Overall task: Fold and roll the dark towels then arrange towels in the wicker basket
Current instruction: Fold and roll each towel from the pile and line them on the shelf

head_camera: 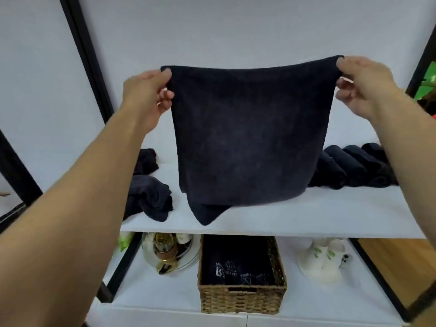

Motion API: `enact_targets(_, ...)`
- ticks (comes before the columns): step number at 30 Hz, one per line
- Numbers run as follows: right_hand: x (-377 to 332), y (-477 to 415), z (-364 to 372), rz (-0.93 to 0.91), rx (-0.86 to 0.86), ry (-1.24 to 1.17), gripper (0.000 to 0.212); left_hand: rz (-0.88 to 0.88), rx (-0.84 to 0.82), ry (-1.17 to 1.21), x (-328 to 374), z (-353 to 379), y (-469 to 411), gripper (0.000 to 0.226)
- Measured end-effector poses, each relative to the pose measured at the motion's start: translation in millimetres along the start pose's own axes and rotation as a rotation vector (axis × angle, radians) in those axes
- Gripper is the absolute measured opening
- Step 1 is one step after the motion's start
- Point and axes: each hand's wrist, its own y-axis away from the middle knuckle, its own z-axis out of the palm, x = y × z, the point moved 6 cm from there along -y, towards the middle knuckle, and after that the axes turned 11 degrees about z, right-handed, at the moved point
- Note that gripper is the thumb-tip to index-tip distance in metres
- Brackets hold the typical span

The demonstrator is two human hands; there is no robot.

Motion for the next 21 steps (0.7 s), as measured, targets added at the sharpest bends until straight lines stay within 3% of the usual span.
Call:
enact_targets(4, -23, -6, 18, 0.016, -0.022, -0.095, 0.011, 0.060, 0.025, -0.084, 28, 5, -22, 0.008)
enact_targets(9, -30, -14, 20, -0.001, 0.005, 0.002, 0.011, 0.081, 0.110, -0.263, 32, 5, -33, 0.015)
enact_targets(13, -26, -29, 15, 0.001, 0.025, 0.071, 0.012, 0.036, 0.133, -0.273, 26, 4, -44, 0.010)
enact_targets(17, -23, -45, 11, 0.000, -0.023, 0.128, 0.015, -0.031, 0.083, -0.147, 19, 11, -51, 0.008)
enact_targets(21, -24, -53, 7, 0.035, -0.095, 0.043, 0.007, -0.012, -0.071, -0.119, 18, 18, -55, 0.016)
